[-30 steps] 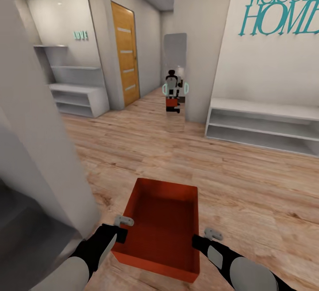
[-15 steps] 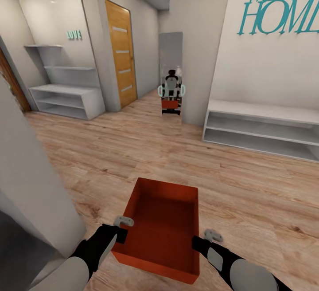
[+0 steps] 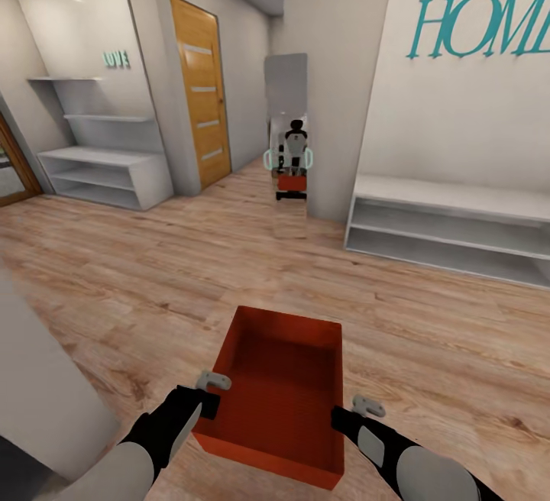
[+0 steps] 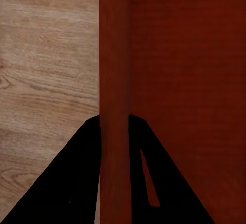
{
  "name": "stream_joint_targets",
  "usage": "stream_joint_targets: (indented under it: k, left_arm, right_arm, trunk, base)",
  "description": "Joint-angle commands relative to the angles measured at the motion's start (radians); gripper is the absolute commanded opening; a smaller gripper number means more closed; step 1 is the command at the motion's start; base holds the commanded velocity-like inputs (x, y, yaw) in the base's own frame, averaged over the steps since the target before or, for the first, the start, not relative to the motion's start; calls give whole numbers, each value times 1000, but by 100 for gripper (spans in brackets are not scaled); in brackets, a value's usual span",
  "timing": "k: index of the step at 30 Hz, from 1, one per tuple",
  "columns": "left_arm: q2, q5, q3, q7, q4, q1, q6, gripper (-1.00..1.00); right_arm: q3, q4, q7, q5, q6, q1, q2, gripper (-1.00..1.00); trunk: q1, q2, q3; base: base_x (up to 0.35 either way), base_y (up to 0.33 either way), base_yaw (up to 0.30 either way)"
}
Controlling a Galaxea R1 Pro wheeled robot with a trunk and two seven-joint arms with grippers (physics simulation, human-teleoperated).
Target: Move the two storage containers from the living room to the garage. In the garage, place one container on the floor and stack the other container on top of it (either order is fine).
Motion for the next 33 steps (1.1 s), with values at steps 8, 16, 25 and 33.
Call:
stream_joint_targets:
  k: [8, 16, 25, 33]
  left_arm:
    - [-1, 30, 9, 1, 0, 0, 6, -100]
    - [-1, 30, 9, 1, 0, 0, 6, -100]
    - [-2, 30, 9, 1, 0, 0, 6, -100]
    - [-1, 30, 9, 1, 0, 0, 6, -100]
  right_arm:
    - [7, -4, 1, 9, -48, 1, 4, -100]
    - [7, -4, 1, 9, -48, 1, 4, -100]
    - [7, -4, 1, 9, -48, 1, 5, -100]
    - [7, -3, 1, 9, -48, 1, 6, -100]
  trunk:
    - [0, 0, -1]
    - [0, 0, -1]
    - [0, 0, -1]
    - [0, 0, -1]
  base:
    - [298, -203, 115]
    - [298, -203, 269]
    - [298, -203, 275]
    - [298, -188, 275]
